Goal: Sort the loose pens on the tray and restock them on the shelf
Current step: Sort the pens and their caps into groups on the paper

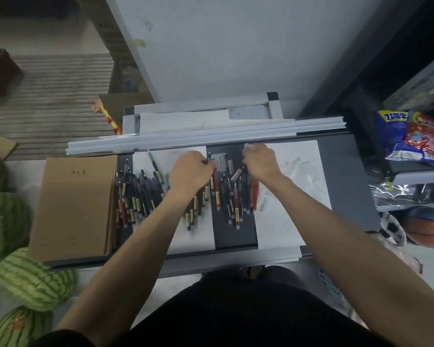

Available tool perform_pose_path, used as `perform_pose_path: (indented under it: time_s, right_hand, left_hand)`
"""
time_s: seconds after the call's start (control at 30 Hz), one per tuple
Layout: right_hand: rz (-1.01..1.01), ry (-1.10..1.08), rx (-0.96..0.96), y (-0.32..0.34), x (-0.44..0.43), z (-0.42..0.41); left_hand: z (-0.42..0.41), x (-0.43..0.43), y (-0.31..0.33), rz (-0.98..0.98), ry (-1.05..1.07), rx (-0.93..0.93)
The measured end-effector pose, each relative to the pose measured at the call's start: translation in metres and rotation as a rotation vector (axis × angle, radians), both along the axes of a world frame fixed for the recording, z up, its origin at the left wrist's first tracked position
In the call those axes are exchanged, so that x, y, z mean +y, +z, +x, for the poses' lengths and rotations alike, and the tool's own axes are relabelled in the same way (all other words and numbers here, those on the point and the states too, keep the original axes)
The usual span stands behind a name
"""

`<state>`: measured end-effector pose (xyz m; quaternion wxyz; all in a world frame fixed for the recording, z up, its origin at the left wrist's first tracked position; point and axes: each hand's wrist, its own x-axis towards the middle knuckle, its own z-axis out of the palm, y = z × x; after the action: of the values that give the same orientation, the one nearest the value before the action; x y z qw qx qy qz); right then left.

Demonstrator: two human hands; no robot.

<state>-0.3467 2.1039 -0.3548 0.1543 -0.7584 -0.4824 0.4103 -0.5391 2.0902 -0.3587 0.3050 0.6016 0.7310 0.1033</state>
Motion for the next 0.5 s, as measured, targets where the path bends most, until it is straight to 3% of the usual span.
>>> perform_pose_path:
  time_s: [0.1, 0.2, 0.33, 0.5]
  right_hand:
    - [-0.156, -0.363, 0.686, 0.012, -0.017, 0.016]
    - [-0.286, -0.456, 1.220, 0.014, -0.044, 0.035]
    - [-0.297, -0.452, 1.499, 0.008, -0.074, 0.049]
    - [-0.287, -0.402, 1.558, 0.003, -0.090, 0.052]
  left_hand:
    - [0.011, 0.016, -0.001, -0.018, -0.038, 0.144]
    - [0.026, 0.025, 0.005, -0.045, -0.057, 0.219]
    - [0.037, 0.030, 0.004, -0.122, -0.049, 0.231]
    - [0.042, 0.029, 0.002, -0.152, -0.048, 0.195]
